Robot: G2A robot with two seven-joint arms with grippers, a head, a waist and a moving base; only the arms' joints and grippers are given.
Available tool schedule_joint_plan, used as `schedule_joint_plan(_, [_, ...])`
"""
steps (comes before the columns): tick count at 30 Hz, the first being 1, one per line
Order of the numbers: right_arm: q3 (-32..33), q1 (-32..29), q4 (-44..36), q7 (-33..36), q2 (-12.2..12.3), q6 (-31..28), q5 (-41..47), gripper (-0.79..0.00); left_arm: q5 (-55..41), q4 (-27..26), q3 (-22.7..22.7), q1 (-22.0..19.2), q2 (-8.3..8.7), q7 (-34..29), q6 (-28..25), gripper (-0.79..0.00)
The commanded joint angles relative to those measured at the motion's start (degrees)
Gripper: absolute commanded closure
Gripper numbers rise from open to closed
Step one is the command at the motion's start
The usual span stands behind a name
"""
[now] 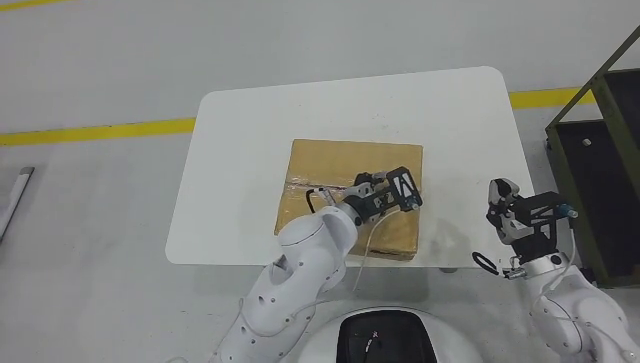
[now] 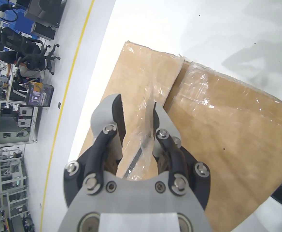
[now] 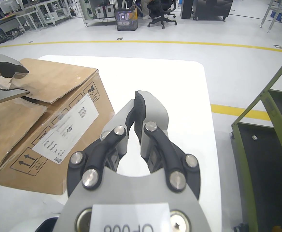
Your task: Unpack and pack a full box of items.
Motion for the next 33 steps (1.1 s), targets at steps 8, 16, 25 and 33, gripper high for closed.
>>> schedule_joint_plan(8, [0.3, 0.1, -0.1, -0.3, 0.0, 0.0, 0.7, 0.0, 1.5, -1.6, -0.9, 0.3, -0.06, 0.2, 2.3, 0.0])
schedule_joint_plan(16, [0.4, 0.2, -0.2, -0.2, 0.0, -0.8, 1.6, 0.0, 3.8, -9.0, -9.0, 3.2, 0.82, 0.0, 8.4, 0.0])
schedule_joint_plan(25, [-0.5, 0.6, 0.2, 0.1, 0.1, -1.3, 1.1, 0.0, 10.4, -15.5, -26.7, 8.7, 3.12, -3.3, 7.4, 0.0])
schedule_joint_plan(33, [-0.6, 0.8, 0.4, 0.2, 0.1, -1.8, 1.1, 0.0, 13.9, -15.8, -37.0, 11.6, 4.34, -4.0, 6.0, 0.0])
